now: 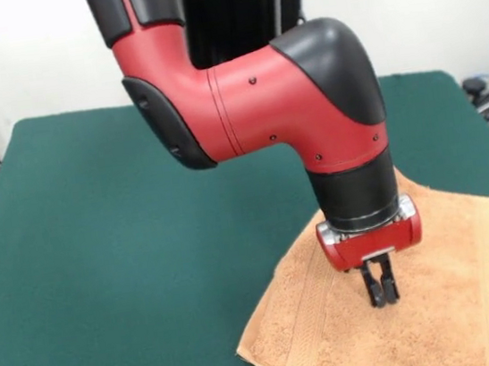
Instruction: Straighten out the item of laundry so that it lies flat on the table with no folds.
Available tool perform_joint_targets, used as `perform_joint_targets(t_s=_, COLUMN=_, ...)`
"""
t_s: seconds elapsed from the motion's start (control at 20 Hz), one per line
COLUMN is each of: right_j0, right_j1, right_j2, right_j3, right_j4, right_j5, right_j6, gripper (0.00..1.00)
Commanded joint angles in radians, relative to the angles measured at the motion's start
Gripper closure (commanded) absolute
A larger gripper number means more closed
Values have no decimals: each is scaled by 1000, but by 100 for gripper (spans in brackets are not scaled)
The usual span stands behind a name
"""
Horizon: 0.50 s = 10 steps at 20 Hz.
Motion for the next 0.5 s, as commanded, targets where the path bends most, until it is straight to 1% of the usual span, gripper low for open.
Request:
perform_joint_targets(t_s=0.05, right_j0=-14, right_j1=2, right_j2=-113, right_j3=-52, right_j4=30, right_j5=-13, right_j6=169, gripper=100)
perform_joint_targets(t_s=0.3, right_j0=-27, right_j1=9, right_j2=-104, right_j3=-51, right_j4=36, right_j5=-8, right_j6=154, gripper=100)
perform_joint_targets(t_s=0.5, right_j0=-52, right_j1=4, right_j2=-74, right_j3=-28, right_j4=79, right_j5=71, right_j6=132, gripper=100)
